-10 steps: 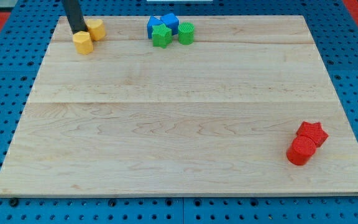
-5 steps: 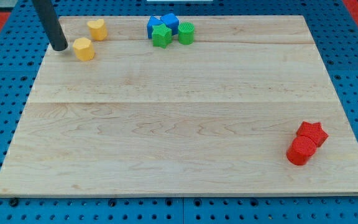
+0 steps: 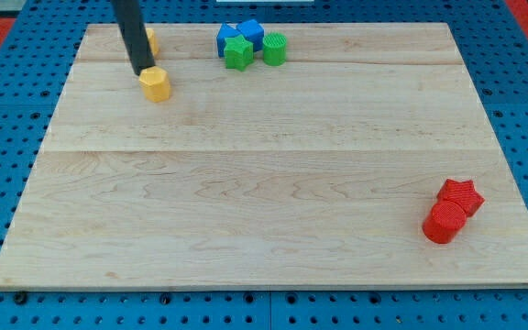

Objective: Move the yellow hexagon towards the bottom center of the board

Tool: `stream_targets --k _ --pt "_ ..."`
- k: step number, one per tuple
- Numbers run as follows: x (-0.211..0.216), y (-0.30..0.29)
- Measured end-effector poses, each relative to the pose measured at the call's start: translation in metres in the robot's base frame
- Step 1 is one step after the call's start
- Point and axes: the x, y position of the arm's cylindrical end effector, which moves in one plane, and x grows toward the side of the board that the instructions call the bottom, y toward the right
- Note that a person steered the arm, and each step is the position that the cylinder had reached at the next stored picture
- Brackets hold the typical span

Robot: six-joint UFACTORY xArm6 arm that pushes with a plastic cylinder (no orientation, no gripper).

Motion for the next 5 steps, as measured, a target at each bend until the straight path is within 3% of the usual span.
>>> stream_targets --k 3,5 --pt "0.064 0.019" --pt "0.134 0.016"
